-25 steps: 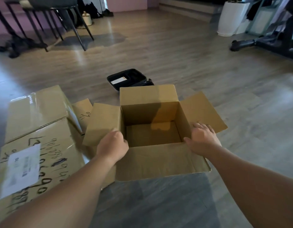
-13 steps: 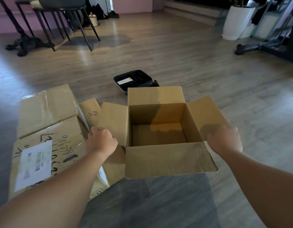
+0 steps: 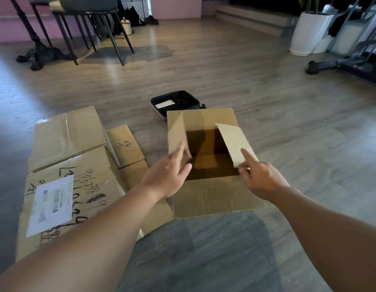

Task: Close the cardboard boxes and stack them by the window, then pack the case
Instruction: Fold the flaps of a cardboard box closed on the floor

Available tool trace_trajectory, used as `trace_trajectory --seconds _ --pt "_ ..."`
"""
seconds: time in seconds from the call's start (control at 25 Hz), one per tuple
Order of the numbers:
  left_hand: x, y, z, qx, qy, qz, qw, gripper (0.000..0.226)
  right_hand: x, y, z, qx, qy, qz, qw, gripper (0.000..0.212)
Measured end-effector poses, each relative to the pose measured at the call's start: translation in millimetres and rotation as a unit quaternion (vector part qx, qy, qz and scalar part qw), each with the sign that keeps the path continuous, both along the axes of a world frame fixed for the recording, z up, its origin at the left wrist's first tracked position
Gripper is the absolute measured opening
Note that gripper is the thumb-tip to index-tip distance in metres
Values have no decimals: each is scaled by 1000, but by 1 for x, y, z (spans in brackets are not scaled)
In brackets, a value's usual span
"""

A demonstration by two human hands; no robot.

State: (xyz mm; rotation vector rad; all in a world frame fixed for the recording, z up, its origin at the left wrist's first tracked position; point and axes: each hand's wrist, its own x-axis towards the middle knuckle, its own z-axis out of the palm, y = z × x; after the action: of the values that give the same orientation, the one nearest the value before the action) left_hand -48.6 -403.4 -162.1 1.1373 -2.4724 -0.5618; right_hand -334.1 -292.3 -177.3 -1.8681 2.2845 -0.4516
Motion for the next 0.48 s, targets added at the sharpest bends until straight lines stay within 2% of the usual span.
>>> trace_trajectory --seconds 0.08,0.12,0.16,0.24,0.36,0.48 --pt "3 4 -13 42 -43 -45 997 46 -16 5 -6 35 1 -53 998 37" --pt "6 3 -19 53 -63 -46 996 42 -26 8 -9 63 6 -73 995 37" --pt "10 1 -23 61 -88 -40 993 43 -35 13 -12 99 9 -79 992 45" --pt "19 -4 -28 66 -145 -36 987 58 -49 21 -18 160 8 -56 985 64" --pt "29 -6 -28 62 -203 -61 975 74 -61 26 -19 174 -34 -19 984 90" --pt "33 0 -27 82 -213 -75 971 81 -73 32 -21 178 -42 -13 983 94"
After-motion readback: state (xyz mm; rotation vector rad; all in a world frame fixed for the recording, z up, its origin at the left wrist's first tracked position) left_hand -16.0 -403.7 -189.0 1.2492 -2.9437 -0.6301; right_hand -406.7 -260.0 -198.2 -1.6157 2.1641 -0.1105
